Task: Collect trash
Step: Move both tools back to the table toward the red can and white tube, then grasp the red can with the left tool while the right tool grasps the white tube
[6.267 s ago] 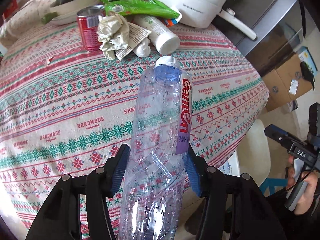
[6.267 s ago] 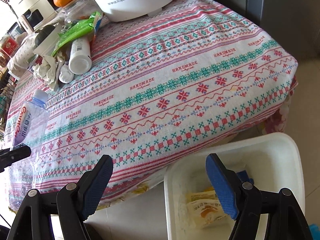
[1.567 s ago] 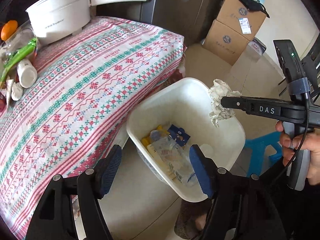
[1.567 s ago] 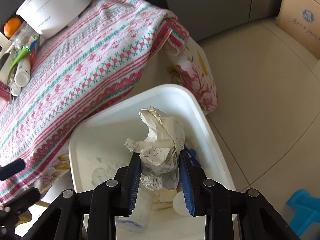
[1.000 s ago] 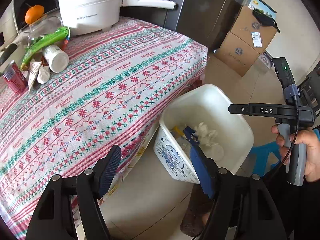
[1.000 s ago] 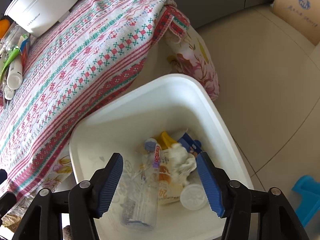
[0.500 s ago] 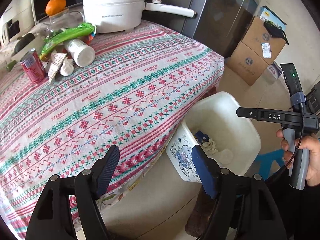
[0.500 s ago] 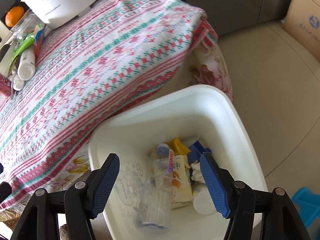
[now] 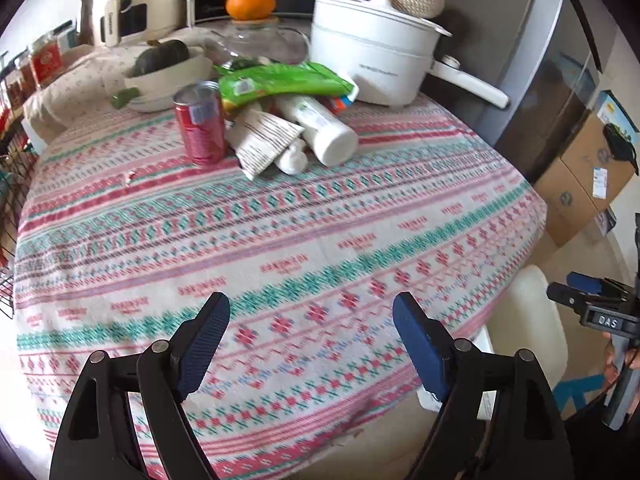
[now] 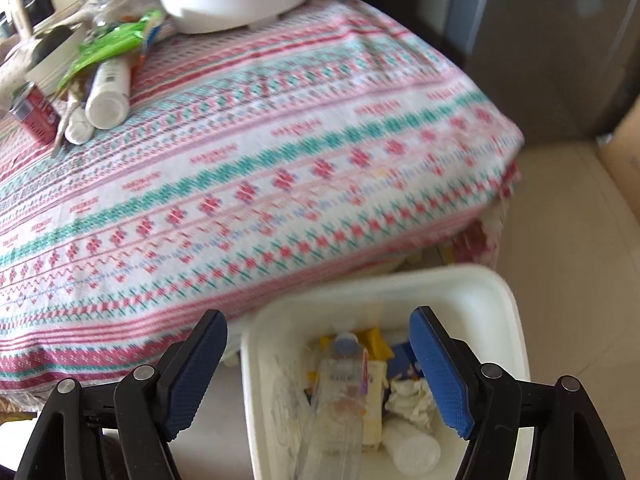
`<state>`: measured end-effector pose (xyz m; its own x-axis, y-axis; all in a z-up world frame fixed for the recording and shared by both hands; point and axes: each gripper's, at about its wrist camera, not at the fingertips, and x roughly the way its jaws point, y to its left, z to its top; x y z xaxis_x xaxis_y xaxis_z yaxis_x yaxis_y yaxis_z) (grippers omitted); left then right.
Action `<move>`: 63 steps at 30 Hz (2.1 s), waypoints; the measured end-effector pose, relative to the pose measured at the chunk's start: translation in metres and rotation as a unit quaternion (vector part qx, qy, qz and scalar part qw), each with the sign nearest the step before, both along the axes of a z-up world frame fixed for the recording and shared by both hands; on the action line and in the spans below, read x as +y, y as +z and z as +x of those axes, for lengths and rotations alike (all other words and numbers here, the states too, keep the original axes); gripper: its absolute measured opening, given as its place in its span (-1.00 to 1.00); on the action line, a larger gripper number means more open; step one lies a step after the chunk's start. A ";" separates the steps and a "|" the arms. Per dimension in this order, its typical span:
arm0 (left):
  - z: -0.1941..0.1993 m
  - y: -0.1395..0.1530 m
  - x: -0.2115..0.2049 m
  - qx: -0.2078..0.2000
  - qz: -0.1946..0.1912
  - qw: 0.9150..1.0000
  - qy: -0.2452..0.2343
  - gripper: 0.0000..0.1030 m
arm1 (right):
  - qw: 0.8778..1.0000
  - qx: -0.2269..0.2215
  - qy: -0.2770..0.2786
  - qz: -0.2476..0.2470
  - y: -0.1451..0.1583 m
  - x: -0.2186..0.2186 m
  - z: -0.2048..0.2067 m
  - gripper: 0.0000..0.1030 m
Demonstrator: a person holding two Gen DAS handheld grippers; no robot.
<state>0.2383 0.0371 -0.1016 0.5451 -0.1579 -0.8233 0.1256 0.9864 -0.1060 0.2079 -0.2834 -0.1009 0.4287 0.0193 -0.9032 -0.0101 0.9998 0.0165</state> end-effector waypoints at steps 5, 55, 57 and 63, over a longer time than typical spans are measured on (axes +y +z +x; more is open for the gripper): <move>0.041 0.000 0.036 -0.013 0.010 0.999 0.031 0.72 | 0.999 -0.004 0.032 0.008 0.007 0.024 0.029 0.55; 0.043 0.020 0.109 -0.040 -0.114 0.986 0.112 0.11 | 0.982 -0.051 0.118 0.137 -0.056 0.183 0.204 0.13; 0.038 0.022 0.111 -0.041 -0.123 0.984 0.118 0.11 | 0.980 -0.051 0.115 0.152 -0.056 0.179 0.201 0.10; 0.019 0.028 0.105 -0.051 -0.123 0.984 0.116 0.11 | 0.979 -0.062 0.116 0.159 -0.036 0.159 0.169 0.09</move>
